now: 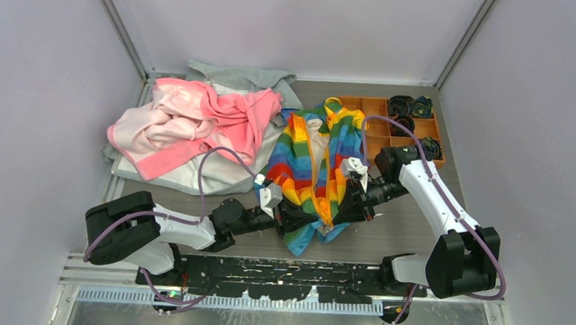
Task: Zip up the jacket
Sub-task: Insert the zipper into the jacket.
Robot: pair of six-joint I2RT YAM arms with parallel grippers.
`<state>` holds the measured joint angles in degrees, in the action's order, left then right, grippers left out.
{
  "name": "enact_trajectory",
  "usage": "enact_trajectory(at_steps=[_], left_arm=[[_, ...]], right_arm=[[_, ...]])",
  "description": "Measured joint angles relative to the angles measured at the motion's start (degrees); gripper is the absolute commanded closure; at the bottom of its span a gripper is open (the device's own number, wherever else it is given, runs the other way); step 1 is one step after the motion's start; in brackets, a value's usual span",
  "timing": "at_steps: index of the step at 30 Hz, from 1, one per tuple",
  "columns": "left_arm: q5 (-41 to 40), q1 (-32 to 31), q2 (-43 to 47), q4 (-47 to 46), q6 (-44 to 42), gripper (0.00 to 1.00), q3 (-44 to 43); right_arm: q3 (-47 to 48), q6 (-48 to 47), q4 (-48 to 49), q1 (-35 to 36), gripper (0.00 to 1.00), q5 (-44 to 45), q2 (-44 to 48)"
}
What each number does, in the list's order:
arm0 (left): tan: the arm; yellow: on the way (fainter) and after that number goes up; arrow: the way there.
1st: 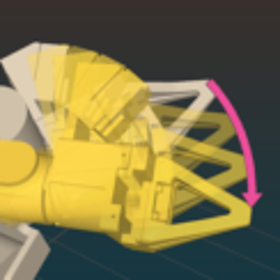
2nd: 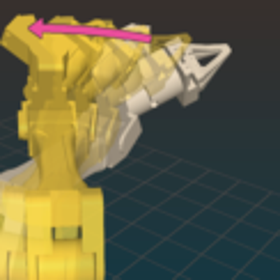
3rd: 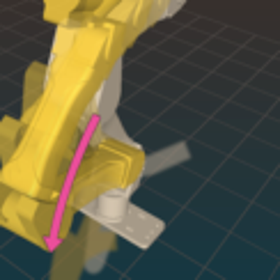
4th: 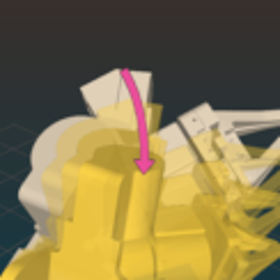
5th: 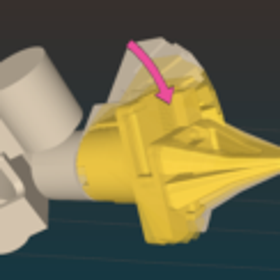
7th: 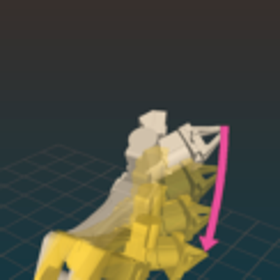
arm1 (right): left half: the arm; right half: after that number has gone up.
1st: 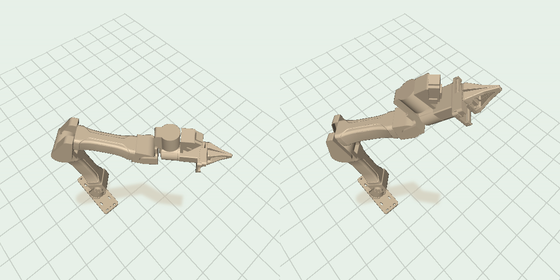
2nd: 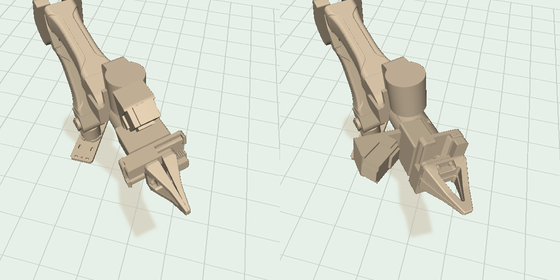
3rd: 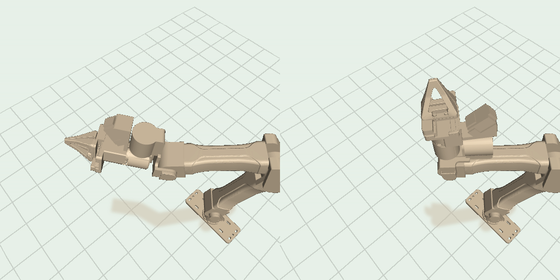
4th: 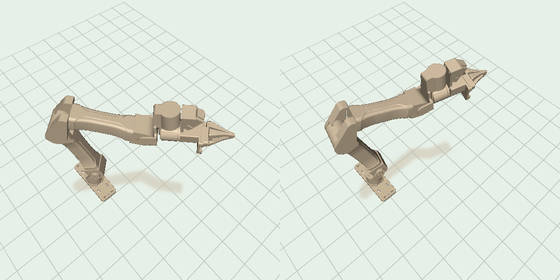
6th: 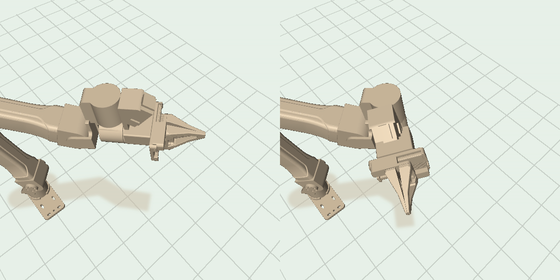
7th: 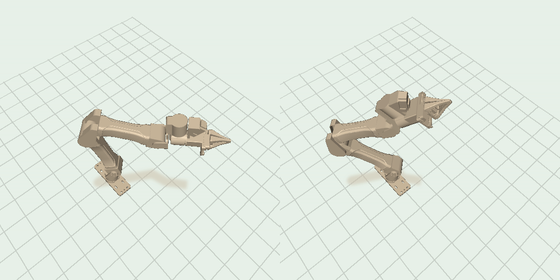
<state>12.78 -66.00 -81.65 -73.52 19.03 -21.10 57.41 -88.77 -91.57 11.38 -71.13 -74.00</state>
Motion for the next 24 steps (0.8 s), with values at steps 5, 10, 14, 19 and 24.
enact_trajectory(at_steps=[5,10,14,19,24], left_arm=[[-0.42,0.00,0.00,-0.02,-0.07,1.00,0.39],[-0.42,0.00,0.00,-0.02,-0.04,1.00,0.39],[-0.37,0.00,0.00,-0.04,-0.02,1.00,0.39],[-0.37,0.00,0.00,-0.11,0.00,1.00,0.39],[-0.37,0.00,0.00,-0.20,0.00,1.00,0.39]], right_arm=[[0.00,0.00,0.00,0.02,0.99,-0.09,0.00],[0.00,0.02,0.00,0.00,0.99,-0.15,-0.02],[0.00,0.02,0.00,0.02,0.99,-0.15,-0.02],[0.00,0.17,0.00,0.02,0.99,-0.17,-0.02],[0.00,0.55,0.04,0.02,0.99,-0.28,-0.02]])
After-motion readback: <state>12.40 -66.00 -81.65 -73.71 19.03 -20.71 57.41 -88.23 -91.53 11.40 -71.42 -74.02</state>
